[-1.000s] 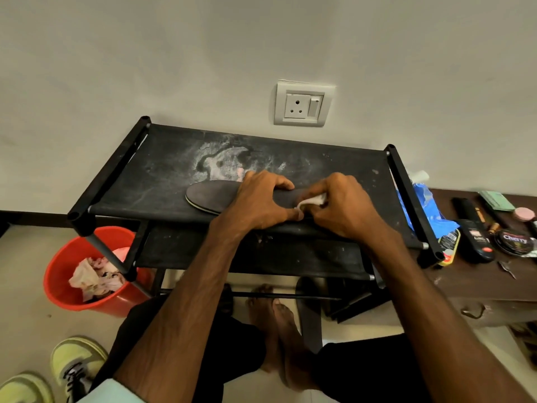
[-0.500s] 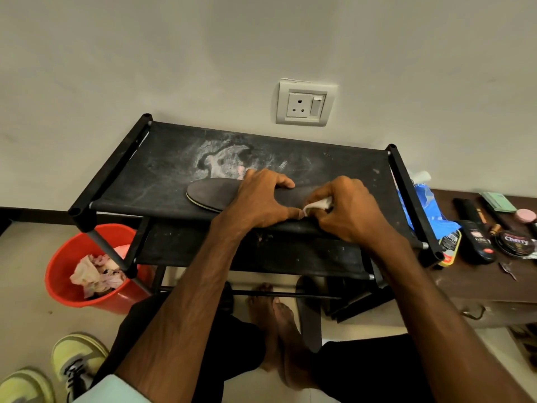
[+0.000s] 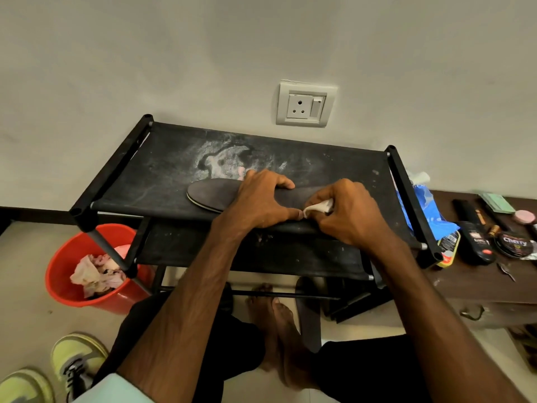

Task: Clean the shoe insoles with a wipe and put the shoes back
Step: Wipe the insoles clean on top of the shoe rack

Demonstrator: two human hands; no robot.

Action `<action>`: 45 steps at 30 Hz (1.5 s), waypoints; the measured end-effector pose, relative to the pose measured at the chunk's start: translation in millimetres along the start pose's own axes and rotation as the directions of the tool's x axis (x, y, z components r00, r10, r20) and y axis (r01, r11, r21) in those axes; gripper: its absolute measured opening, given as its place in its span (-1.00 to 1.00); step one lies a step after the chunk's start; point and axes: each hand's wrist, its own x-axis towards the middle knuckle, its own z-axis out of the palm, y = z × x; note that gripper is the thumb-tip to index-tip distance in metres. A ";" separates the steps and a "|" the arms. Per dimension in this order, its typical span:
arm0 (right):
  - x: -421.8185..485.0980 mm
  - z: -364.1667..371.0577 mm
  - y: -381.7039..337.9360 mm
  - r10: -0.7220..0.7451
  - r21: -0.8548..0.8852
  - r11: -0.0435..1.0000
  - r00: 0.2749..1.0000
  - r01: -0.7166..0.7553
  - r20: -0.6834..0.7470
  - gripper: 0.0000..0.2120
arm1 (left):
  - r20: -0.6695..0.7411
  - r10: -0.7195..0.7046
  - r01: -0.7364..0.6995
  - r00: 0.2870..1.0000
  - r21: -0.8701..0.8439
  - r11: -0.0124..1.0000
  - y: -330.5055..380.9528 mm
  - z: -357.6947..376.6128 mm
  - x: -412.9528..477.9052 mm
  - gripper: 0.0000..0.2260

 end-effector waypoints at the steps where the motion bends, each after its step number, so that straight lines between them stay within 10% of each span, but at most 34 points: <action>1: 0.4 -2.1 2.9 0.017 0.020 1.000 1.000 -0.017 0.000 -0.89 | 0.001 0.002 -0.002 1.000 -0.005 1.000 0.4 0.7 0.1 -0.42; 15: 0.1 -26.7 48.6 0.223 0.265 0.955 0.906 -0.130 -0.359 -0.84 | 0.004 -0.005 0.005 1.000 -0.014 1.000 -0.9 6.0 4.1 -0.42; 23: 0.8 -20.0 50.7 0.150 0.195 0.973 0.982 -0.125 -0.117 -0.92 | 0.024 -0.004 0.005 1.000 -0.015 1.000 -0.1 4.5 2.9 -0.41; 35: 25.3 -7.5 34.0 0.185 0.072 0.982 0.963 -0.173 -0.197 -0.88 | 0.039 -0.001 0.000 0.999 0.031 1.000 1.4 3.1 1.4 -0.42; 45: 13.9 8.7 -2.4 -0.054 0.112 0.992 0.999 0.055 -0.007 -0.86 | -0.003 0.028 -0.027 1.000 0.059 0.998 -0.8 5.7 2.9 -0.39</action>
